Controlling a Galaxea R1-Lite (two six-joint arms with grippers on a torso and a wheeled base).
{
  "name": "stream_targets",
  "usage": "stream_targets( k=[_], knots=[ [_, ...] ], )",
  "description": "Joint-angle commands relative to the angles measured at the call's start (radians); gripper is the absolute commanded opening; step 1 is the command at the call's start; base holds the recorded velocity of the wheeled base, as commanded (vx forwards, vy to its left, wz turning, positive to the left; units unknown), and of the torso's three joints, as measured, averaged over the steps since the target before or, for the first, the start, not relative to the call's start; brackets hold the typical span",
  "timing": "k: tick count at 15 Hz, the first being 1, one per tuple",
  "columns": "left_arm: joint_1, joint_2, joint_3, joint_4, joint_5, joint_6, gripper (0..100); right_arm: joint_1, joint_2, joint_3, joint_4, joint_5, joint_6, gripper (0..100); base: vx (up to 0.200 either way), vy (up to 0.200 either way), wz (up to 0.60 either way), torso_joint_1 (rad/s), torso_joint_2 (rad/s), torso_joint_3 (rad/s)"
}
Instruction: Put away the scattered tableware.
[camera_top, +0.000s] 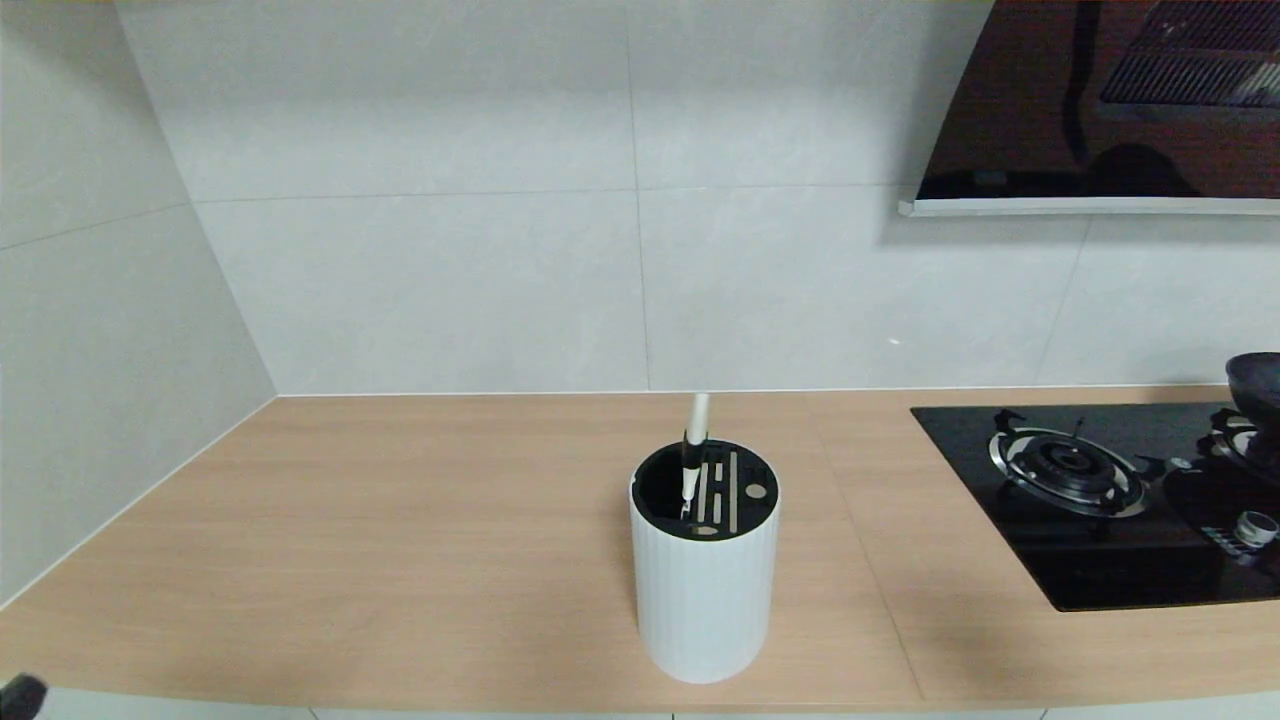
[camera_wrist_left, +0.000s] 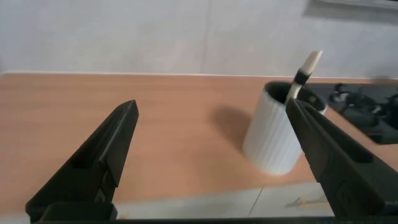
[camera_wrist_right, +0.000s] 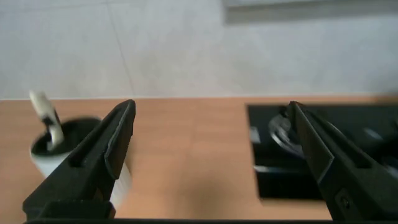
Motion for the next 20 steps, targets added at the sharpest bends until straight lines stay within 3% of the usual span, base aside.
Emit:
stream_targets(
  k=[1, 3, 4, 6, 7, 9, 12, 14, 15, 17, 19, 20],
  knots=[
    [0.1, -0.237, -0.002, 0.092, -0.001, 0.028, 100, -0.109, -0.37, 0.019, 0.236, 0.006, 0.001, 100, 0.0, 0.0, 0.0, 0.0, 0.0, 0.0],
    [0.12, -0.235, -0.008, 0.089, 0.071, 0.023, 100, -0.132, -0.462, 0.019, 0.289, 0.014, -0.009, 100, 0.0, 0.0, 0.0, 0.0, 0.0, 0.0],
    [0.137, -0.234, -0.01, 0.089, 0.075, 0.028, 100, -0.14, -0.474, 0.02, 0.303, 0.003, -0.012, 100, 0.0, 0.0, 0.0, 0.0, 0.0, 0.0],
    [0.194, -0.235, 0.001, 0.089, 0.076, 0.032, 100, -0.147, -0.476, 0.032, 0.3, -0.038, -0.005, 100, 0.0, 0.0, 0.0, 0.0, 0.0, 0.0],
    [0.244, -0.243, 0.018, 0.089, 0.078, 0.028, 100, -0.204, -0.502, 0.039, 0.308, -0.046, -0.009, 100, 0.0, 0.0, 0.0, 0.0, 0.0, 0.0],
    [0.304, -0.332, 0.088, 0.103, 0.018, 0.045, 100, -0.244, -0.571, 0.094, 0.311, -0.012, -0.019, 100, 0.0, 0.0, 0.0, 0.0, 0.0, 0.0],
    [0.306, -0.332, 0.225, 0.089, 0.015, 0.049, 100, -0.244, -0.572, 0.186, 0.294, -0.023, -0.008, 100, 0.0, 0.0, 0.0, 0.0, 0.0, 0.0],
    [0.304, -0.332, 0.341, 0.026, -0.025, 0.049, 100, -0.244, -0.572, 0.304, 0.217, -0.009, -0.017, 100, 0.0, 0.0, 0.0, 0.0, 0.0, 0.0],
    [0.306, -0.332, 0.354, -0.014, -0.051, 0.043, 100, -0.244, -0.571, 0.362, 0.16, 0.014, -0.034, 100, 0.0, 0.0, 0.0, 0.0, 0.0, 0.0],
    [0.306, -0.332, 0.354, -0.004, -0.067, 0.051, 100, -0.244, -0.572, 0.393, 0.154, 0.046, -0.048, 100, 0.0, 0.0, 0.0, 0.0, 0.0, 0.0],
    [0.304, -0.332, 0.354, 0.025, -0.137, 0.158, 100, -0.242, -0.572, 0.391, 0.211, 0.068, -0.051, 100, 0.0, 0.0, 0.0, 0.0, 0.0, 0.0],
    [0.304, -0.332, 0.354, 0.037, -0.14, 0.187, 100, -0.242, -0.572, 0.391, 0.214, 0.086, -0.054, 100, 0.0, 0.0, 0.0, 0.0, 0.0, 0.0]
  ],
)
